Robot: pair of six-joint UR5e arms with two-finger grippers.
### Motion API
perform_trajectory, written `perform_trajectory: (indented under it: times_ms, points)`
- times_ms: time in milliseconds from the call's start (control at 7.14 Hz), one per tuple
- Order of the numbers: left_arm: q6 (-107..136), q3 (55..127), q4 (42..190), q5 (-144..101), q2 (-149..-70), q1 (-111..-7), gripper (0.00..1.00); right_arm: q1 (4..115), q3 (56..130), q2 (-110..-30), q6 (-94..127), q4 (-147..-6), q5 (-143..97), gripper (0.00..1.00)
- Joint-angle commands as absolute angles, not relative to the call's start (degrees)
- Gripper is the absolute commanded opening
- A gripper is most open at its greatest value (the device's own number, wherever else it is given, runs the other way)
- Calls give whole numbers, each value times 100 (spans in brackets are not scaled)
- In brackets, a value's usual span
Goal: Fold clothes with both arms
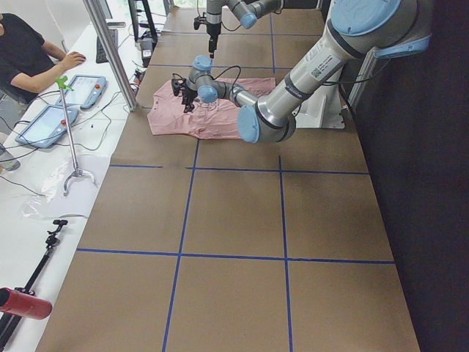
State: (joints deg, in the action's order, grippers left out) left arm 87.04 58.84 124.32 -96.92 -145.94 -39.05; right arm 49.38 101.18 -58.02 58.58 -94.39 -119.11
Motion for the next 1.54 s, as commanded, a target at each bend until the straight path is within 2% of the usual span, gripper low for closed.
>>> perform_trajectory:
  times_ms: [0,280,420,560,700,980,1401]
  points:
    - [8631,7155,12306,-10365,-13857,-3902,100,4896,10343,-5957,5976,-9439,-11953,100]
    - [7836,9122,10846,-10512,-12985,-3885,100,4476,11158,-6623,6597,-9248,-11639,100]
    - [7448,10037,10385,-10512,-12477,-3876,100,4004,11484,-7323,7140,-8507,-11210,100]
    - [7296,10777,10241,-10512,-11897,-3867,100,3608,11522,-7861,7798,-7316,-10832,100]
    - [7260,11254,10135,-10486,-11535,-3850,100,3073,11705,-8197,8127,-7051,-10332,100]
    - [7260,11435,10125,-10485,-11461,-3841,100,1965,11821,-8506,8568,-7075,-9383,100]
    - [7269,11443,10134,-10485,-11505,-3814,100,1170,11892,-8534,8990,-7707,-8921,100]
